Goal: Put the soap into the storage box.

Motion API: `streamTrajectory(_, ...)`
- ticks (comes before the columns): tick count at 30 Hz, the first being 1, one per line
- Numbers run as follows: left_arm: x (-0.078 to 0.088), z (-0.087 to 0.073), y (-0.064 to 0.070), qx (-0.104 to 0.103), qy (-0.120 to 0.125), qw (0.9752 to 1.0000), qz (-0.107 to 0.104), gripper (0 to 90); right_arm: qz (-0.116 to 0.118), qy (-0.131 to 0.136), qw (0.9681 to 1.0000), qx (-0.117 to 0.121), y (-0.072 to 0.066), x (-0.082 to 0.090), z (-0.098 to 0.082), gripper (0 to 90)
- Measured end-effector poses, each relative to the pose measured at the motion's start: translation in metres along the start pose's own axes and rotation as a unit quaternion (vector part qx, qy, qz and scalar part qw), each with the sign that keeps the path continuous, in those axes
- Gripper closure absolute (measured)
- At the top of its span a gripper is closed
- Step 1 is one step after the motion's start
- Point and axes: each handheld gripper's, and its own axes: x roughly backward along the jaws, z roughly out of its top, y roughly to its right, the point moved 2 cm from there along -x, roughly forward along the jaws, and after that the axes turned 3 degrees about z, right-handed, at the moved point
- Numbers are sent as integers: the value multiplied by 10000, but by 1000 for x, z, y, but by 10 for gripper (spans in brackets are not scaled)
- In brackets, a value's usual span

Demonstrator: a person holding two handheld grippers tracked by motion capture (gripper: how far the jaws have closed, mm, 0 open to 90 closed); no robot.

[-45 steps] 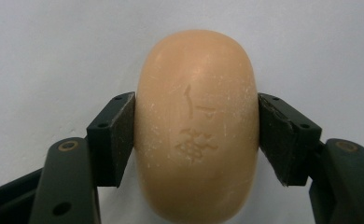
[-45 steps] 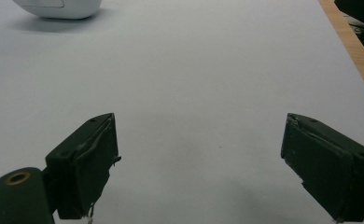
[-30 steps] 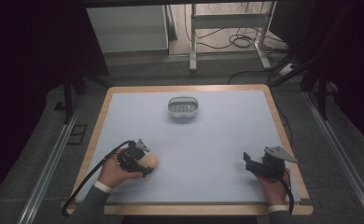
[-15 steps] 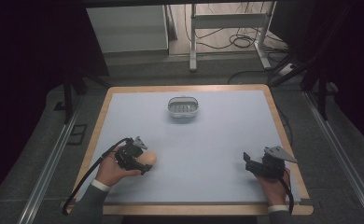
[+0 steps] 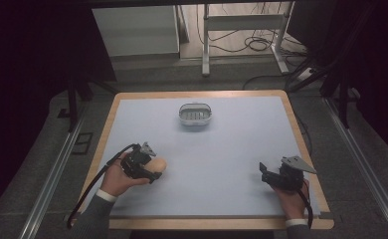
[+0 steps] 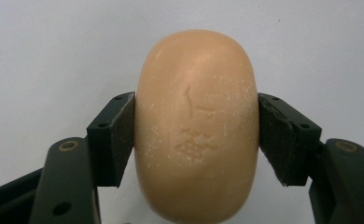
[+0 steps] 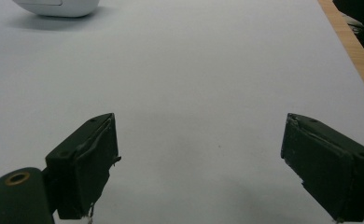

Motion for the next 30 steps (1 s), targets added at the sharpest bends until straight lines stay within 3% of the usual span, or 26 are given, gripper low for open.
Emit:
streamTrajectory(20, 8, 10, -6, 2, 177, 9998, 57, 328, -3, -12, 10000, 31, 0, 0, 0, 109)
streamTrajectory(30, 7, 15, -10, 5, 145, 9999, 72, 328, -2, -17, 10000, 32, 0, 0, 0, 109)
